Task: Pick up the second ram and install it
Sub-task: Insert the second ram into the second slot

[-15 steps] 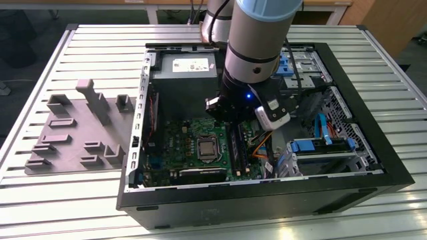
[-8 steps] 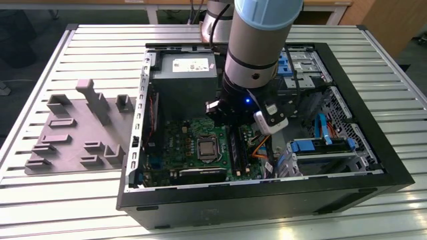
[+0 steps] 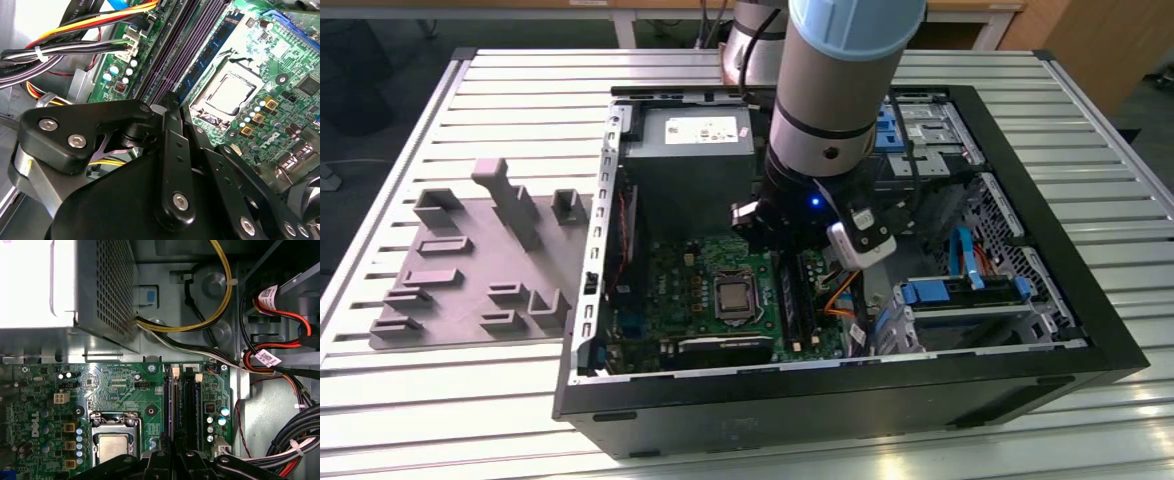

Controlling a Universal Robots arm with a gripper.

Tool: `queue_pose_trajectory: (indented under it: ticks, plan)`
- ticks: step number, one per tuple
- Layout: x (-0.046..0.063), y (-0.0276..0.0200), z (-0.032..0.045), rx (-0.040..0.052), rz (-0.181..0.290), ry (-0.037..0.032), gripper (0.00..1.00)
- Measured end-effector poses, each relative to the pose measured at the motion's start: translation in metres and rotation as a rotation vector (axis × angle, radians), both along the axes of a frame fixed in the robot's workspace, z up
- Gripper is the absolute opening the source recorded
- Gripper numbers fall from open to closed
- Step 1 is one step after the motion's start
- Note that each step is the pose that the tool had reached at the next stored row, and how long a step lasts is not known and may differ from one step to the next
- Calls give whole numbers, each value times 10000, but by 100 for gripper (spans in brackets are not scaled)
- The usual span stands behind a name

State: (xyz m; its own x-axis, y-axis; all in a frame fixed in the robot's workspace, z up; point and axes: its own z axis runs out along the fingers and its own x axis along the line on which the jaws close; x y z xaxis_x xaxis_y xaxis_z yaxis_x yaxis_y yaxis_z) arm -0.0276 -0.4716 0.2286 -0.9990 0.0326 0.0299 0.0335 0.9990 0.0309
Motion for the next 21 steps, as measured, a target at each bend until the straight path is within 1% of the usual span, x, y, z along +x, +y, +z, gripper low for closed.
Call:
queue_pose_trajectory:
  ticks: [4,10,17,21]
  plan:
    - [2,-2,-10,1,0,0,14]
    - [39,-19,-35,1,0,3,14]
    - [40,-26,-82,3,-1,3,14]
    - [40,-28,-86,-1,0,3,14]
